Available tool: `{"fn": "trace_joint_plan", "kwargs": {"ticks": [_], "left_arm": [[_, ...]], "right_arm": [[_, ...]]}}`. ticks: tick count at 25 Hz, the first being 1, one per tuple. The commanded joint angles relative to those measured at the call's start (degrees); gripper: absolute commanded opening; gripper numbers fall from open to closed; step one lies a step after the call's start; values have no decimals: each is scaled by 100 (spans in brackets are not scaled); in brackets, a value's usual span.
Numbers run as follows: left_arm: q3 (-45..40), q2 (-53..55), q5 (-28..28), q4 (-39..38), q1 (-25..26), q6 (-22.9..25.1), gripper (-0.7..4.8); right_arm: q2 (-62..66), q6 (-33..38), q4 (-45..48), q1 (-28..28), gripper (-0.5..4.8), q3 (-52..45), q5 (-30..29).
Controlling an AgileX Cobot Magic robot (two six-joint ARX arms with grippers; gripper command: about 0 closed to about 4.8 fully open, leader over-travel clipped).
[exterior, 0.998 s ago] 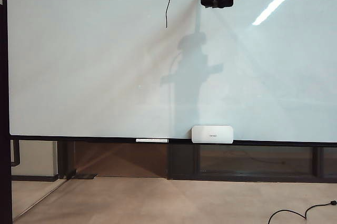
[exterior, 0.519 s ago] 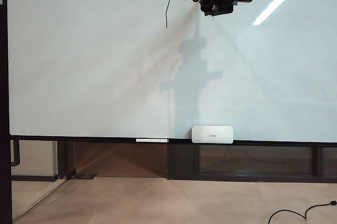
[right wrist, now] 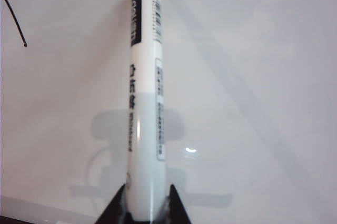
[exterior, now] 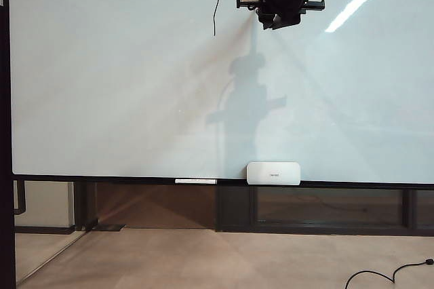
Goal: Reach to the right to find the marker pen, pick it up, and write the number 12 on the whiteboard.
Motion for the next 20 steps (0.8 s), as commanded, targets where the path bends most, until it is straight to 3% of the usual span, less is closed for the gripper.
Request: {"fn": "trace_joint_plan", "kwargs": {"ticks": [1, 20], "left_arm": [[26, -11, 26, 83, 2, 4, -5], [26, -11, 24, 109, 2, 24, -5]], "right_arm": [[-33, 26, 61, 0, -2, 7, -4], [-22, 26, 328, 20, -2, 7, -741]]}}
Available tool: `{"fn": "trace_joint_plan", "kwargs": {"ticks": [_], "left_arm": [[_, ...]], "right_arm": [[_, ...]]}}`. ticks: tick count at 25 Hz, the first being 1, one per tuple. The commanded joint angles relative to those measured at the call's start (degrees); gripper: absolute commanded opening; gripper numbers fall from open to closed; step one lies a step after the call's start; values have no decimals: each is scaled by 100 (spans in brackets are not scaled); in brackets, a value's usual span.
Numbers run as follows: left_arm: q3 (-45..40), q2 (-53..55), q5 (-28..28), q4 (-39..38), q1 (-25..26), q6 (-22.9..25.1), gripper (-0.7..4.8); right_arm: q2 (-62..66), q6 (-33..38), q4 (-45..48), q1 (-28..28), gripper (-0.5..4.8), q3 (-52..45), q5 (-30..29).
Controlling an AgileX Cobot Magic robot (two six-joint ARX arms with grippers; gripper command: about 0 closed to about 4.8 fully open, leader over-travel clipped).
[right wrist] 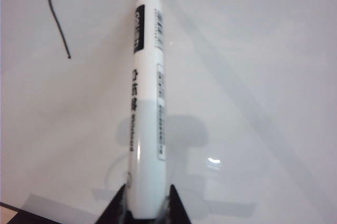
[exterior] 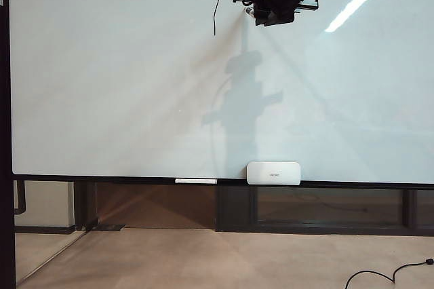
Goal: Reach to the right to find the marker pen, pick it up, and write the number 12 on the whiteboard.
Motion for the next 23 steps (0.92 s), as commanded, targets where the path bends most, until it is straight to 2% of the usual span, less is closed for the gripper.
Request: {"fn": "trace_joint_plan", "kwargs": {"ticks": [1, 8, 23], "left_arm": [[26, -11, 26, 111, 2, 13, -5], [26, -11, 26, 120, 2, 13, -5], [26, -11, 24, 155, 2, 17, -5]], "right_arm": [[-22, 9, 111, 15, -2, 13, -155], [37, 9, 133, 28, -2, 13, -402], [39, 4, -378, 26, -2, 13, -358]]}}
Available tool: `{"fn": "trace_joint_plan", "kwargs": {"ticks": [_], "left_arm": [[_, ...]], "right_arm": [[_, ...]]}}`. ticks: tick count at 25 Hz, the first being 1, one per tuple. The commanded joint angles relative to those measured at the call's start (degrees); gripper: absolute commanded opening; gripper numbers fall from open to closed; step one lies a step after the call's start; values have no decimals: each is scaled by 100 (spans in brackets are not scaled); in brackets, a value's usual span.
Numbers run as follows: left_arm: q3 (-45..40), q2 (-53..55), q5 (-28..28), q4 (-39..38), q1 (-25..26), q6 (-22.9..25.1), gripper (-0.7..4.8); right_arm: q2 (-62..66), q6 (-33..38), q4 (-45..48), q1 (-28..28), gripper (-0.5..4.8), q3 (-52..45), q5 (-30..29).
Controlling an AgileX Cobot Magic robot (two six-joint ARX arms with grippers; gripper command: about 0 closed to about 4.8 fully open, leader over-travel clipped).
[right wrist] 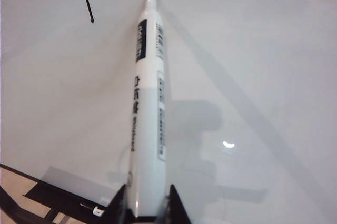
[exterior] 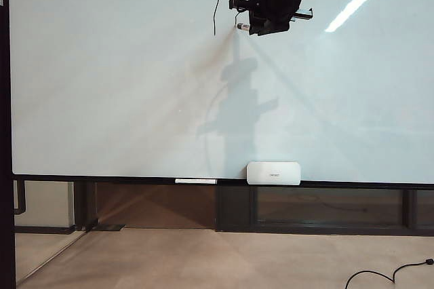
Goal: Reach to the right to find the marker pen, pick it up, and write the number 12 on the whiteboard.
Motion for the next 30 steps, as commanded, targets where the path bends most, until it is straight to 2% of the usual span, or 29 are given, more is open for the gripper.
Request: {"fn": "trace_joint_plan", "kwargs": {"ticks": [1, 11, 27, 30], "left_arm": [[26, -13, 26, 114, 2, 11, -5], [26, -15, 26, 122, 2, 7, -5], [26, -17, 24, 164, 2, 9, -5], [26, -17, 26, 164, 2, 9, -5]], "right_arm": [[-33, 7, -96, 4, -2, 11, 26], [-26, 4, -267, 2, -2, 11, 61], [-26, 9, -570, 2, -2, 37, 1703], [-26, 7, -625, 2, -2, 37, 1762]]}}
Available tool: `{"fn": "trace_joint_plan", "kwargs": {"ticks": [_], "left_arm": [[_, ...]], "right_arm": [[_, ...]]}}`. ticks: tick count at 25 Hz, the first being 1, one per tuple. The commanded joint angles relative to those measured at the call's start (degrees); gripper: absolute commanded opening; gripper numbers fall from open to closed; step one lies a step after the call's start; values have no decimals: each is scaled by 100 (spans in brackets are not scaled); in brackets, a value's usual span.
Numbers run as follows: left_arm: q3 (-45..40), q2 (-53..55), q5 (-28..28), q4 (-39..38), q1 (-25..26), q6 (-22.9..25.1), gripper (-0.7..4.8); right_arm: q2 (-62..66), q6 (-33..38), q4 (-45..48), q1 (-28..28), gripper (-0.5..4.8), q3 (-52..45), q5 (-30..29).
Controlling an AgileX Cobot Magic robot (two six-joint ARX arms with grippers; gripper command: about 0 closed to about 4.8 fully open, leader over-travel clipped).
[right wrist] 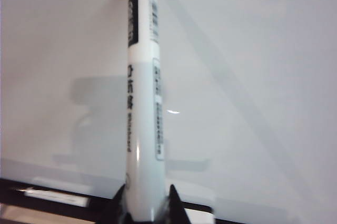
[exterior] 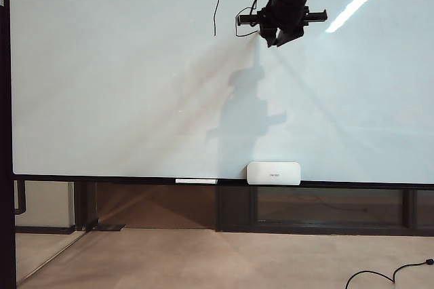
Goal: Reach to the right to find the marker pen, pick it up, and write the number 12 on the whiteboard.
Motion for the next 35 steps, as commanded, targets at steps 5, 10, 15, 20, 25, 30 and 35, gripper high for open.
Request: {"fn": "trace_joint_plan", "kwargs": {"ticks": [5, 10, 15, 20, 25, 30, 35], "left_arm": [[26, -15, 28, 129, 2, 9, -5], [26, -15, -245, 122, 2, 9, -5], [28, -144, -1596, 94, 2, 7, -5], [181, -645, -2524, -192, 2, 9, -5], [721, -1014, -3029, -1497, 2, 90, -5], [1060, -1617, -3462, -2044, 2, 96, -5], [1764, -1956, -3578, -3141, 2, 90, -5]], "right_arm": [[-26, 35, 57, -28, -2, 35, 175], [-37, 33, 13, -28, -2, 35, 179], [-184, 28, -168, -28, -2, 35, 175], [-662, 26, -286, -28, -2, 35, 155], [-1532, -2, -984, -11, -2, 33, 114], [-2428, -31, -1067, -11, -2, 33, -144], [-3432, -33, -1613, 0, -2, 31, -605]]}}
